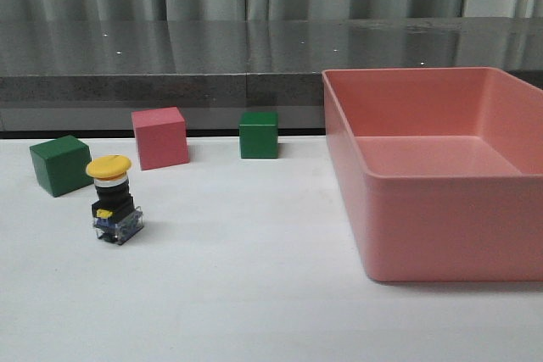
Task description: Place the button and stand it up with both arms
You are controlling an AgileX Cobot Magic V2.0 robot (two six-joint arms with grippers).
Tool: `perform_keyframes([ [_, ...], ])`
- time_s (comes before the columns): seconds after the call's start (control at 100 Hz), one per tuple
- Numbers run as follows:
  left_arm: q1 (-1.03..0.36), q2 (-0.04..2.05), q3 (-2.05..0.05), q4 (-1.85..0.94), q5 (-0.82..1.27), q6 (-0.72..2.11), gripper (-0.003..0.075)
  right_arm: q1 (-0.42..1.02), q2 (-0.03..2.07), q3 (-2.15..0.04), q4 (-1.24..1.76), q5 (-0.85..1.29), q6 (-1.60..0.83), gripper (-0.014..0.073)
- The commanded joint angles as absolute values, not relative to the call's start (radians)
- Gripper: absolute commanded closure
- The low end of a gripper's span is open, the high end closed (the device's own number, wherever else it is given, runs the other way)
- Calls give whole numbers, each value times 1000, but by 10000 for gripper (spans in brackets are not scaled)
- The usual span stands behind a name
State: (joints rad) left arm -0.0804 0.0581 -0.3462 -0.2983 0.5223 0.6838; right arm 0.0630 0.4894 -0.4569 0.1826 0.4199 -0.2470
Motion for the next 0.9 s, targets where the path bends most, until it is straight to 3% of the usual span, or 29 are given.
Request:
perform_keyframes([
  [0.0,-79,22,-340,-323,429,672,740,56,488,-483,189,351,-247,655],
  [0.46,-79,9,-267,-383,371,647,740,56,488,-483,189,351,-247,655],
  [0.73,-79,-3,-150,20,299,13,740,56,488,-483,189,351,-247,655],
  [0.89,-79,-36,-98,115,216,-47,740,56,488,-483,189,351,-247,655],
])
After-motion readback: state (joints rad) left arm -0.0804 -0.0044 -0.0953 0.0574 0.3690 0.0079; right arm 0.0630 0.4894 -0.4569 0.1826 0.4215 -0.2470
